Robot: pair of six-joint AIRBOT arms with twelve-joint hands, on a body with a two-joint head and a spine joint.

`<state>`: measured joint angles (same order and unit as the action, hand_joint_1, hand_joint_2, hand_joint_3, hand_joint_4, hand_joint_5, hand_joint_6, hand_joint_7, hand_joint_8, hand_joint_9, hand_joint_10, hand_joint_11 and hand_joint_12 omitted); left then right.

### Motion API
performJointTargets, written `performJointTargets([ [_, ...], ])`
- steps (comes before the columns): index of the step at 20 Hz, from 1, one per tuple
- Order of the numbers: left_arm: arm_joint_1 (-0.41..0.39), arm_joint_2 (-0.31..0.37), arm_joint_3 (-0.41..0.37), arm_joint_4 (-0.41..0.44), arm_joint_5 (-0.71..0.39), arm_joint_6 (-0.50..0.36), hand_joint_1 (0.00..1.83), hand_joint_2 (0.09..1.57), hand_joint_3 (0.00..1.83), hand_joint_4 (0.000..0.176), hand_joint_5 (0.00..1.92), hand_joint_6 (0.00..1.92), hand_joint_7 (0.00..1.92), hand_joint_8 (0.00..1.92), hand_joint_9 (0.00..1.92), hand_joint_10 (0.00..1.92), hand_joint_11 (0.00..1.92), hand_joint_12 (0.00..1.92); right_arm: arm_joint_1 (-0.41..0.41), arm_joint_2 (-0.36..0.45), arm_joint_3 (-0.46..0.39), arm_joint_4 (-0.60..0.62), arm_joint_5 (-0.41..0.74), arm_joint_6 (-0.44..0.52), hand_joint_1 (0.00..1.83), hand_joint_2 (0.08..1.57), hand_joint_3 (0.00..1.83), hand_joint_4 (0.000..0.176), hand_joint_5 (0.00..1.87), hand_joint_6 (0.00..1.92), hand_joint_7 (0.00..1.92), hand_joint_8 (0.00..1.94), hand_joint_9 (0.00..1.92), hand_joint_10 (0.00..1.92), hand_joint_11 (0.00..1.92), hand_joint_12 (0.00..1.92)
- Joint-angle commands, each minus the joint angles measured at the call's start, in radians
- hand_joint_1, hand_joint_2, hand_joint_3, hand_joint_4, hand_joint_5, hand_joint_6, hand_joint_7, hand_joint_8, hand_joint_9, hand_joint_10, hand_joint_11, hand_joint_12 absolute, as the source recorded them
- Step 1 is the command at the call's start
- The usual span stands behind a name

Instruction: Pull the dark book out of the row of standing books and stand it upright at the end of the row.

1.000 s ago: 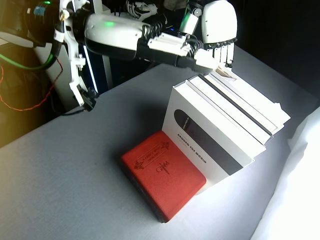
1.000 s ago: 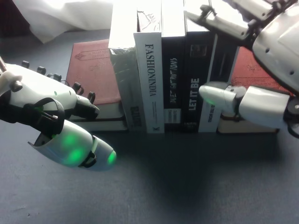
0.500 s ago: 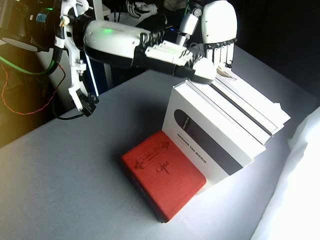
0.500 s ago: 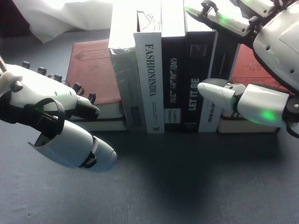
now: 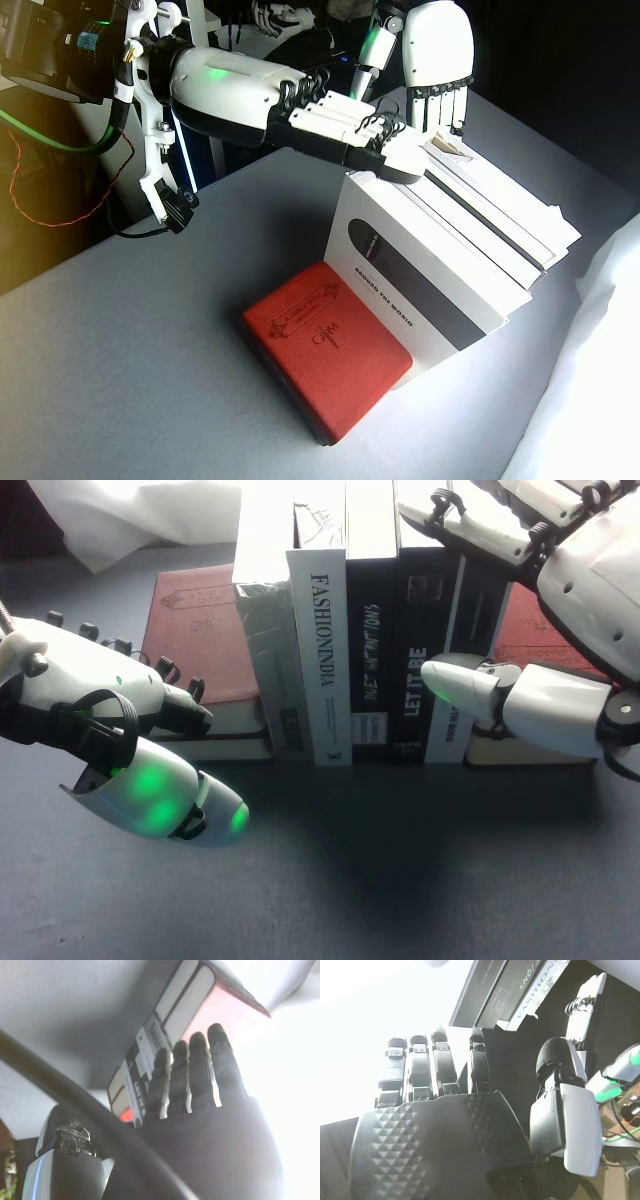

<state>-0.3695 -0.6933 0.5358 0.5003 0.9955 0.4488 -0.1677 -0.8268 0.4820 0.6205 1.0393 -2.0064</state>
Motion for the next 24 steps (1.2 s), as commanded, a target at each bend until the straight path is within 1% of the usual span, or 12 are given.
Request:
performJointTargets([
  [1,-0.011,0.011,0.004,0.042,-0.04,0.004,0.0,1.16,0.0,0.0,0.13,0.01,0.11,0.01,0.1,0.01,0.1,0.02,0.0,0.012,-0.008,-0.06,0.09,0.002,0.0,1.14,0.01,0.0,0.1,0.01,0.08,0.0,0.02,0.0,0.0,0.0],
  [5,-0.011,0.011,0.004,0.04,-0.04,0.004,0.0,1.16,0.0,0.0,0.12,0.0,0.11,0.0,0.1,0.0,0.1,0.02,-0.004,0.012,-0.013,-0.044,0.081,0.0,0.0,1.14,0.01,0.0,0.14,0.02,0.12,0.02,0.07,0.02,0.04,0.03],
  [6,-0.011,0.011,0.004,0.04,-0.04,0.004,0.0,1.17,0.0,0.0,0.13,0.01,0.12,0.0,0.11,0.01,0.11,0.02,-0.005,0.012,-0.015,-0.039,0.079,-0.002,0.0,1.15,0.0,0.0,0.17,0.01,0.16,0.01,0.11,0.0,0.01,0.23],
  [7,-0.011,0.011,0.004,0.04,-0.04,0.004,0.0,1.17,0.01,0.0,0.14,0.01,0.12,0.01,0.12,0.01,0.11,0.02,-0.006,0.012,-0.017,-0.037,0.079,-0.002,0.0,1.16,0.0,0.0,0.15,0.0,0.14,0.0,0.09,0.0,0.0,0.23],
  [8,-0.011,0.011,0.004,0.04,-0.04,0.004,0.0,1.17,0.01,0.0,0.14,0.01,0.12,0.01,0.11,0.0,0.1,0.02,-0.009,0.012,-0.019,-0.033,0.077,-0.002,0.0,1.16,0.0,0.0,0.14,0.0,0.12,0.0,0.08,0.0,0.0,0.23],
  [9,-0.011,0.011,0.004,0.04,-0.04,0.004,0.0,1.17,0.01,0.0,0.14,0.0,0.13,0.01,0.11,0.01,0.11,0.02,-0.011,0.012,-0.021,-0.029,0.074,-0.002,0.0,1.15,0.0,0.0,0.1,0.0,0.07,0.0,0.03,0.0,0.0,0.08],
  [10,-0.011,0.011,0.004,0.04,-0.04,0.004,0.0,1.17,0.0,0.0,0.13,0.0,0.12,0.0,0.11,0.0,0.1,0.02,-0.015,0.012,-0.024,-0.023,0.069,-0.002,0.0,1.15,0.0,0.0,0.1,0.0,0.07,0.0,0.02,0.0,0.0,0.02],
  [20,-0.011,0.011,0.004,0.04,-0.04,0.004,0.0,1.17,0.0,0.0,0.12,0.01,0.11,0.01,0.1,0.0,0.1,0.01,-0.045,0.013,-0.099,-0.02,0.071,-0.062,0.0,1.16,0.0,0.0,0.14,0.01,0.12,0.01,0.06,0.02,0.03,0.03],
  [21,-0.011,0.011,0.004,0.04,-0.04,0.004,0.0,1.17,0.0,0.0,0.12,0.01,0.11,0.01,0.1,0.01,0.1,0.02,-0.05,0.013,-0.108,-0.02,0.076,-0.077,0.0,1.16,0.0,0.0,0.15,0.0,0.13,0.0,0.07,0.0,0.01,0.14],
  [22,-0.011,0.011,0.004,0.04,-0.04,0.004,0.0,1.17,0.0,0.0,0.13,0.01,0.12,0.01,0.11,0.01,0.11,0.02,-0.056,0.014,-0.121,-0.019,0.082,-0.094,0.0,1.16,0.0,0.0,0.14,0.0,0.12,0.0,0.07,0.0,0.0,0.13],
  [23,-0.011,0.011,0.004,0.04,-0.04,0.004,0.0,1.17,0.0,0.0,0.13,0.01,0.12,0.01,0.11,0.01,0.1,0.01,-0.058,0.014,-0.13,-0.012,0.085,-0.112,0.0,1.16,0.0,0.0,0.11,0.0,0.09,0.0,0.04,0.0,0.0,0.03],
  [24,-0.011,0.011,0.004,0.04,-0.04,0.004,0.0,1.17,0.0,0.0,0.12,0.0,0.12,0.0,0.1,0.0,0.1,0.01,-0.059,0.014,-0.148,0.019,0.085,-0.143,0.0,1.16,0.0,0.0,0.11,0.0,0.08,0.0,0.03,0.0,0.0,0.01],
])
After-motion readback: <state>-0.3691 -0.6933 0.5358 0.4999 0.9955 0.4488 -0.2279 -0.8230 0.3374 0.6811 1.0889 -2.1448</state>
